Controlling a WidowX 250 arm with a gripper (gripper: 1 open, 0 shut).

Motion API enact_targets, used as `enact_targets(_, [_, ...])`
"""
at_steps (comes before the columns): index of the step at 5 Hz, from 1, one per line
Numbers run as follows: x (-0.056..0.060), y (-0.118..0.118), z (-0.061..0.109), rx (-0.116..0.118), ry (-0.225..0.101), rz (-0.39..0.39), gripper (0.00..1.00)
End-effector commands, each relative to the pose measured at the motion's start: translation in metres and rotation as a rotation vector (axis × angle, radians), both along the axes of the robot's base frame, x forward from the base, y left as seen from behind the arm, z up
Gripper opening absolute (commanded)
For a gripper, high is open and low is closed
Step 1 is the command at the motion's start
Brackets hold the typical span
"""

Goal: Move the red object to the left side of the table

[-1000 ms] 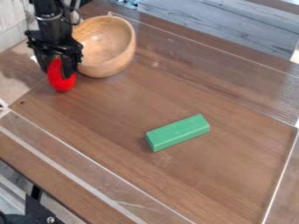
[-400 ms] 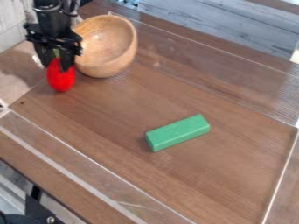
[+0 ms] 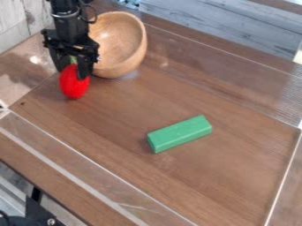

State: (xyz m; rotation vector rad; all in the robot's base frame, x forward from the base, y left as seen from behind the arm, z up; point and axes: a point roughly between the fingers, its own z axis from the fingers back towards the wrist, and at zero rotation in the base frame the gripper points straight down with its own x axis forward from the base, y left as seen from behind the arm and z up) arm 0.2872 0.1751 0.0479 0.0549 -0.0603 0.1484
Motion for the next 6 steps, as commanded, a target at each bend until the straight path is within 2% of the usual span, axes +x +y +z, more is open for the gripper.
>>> enact_targets(1, [-0.003, 0.007, 0.015, 0.023, -0.041, 0.037, 0.0])
enact_targets(3, [-0.005, 0.011, 0.019, 0.015, -0.015, -0.046, 0.0])
enact_targets(4, [0.001, 0.015, 0.018, 0.009, -0.003, -0.022, 1.0])
enact_targets(5, [0.006, 0.018, 0.015, 0.005, 0.007, -0.002, 0.0])
enact_targets(6, [0.006, 0.032, 0.013, 0.001, 0.015, -0.086, 0.0])
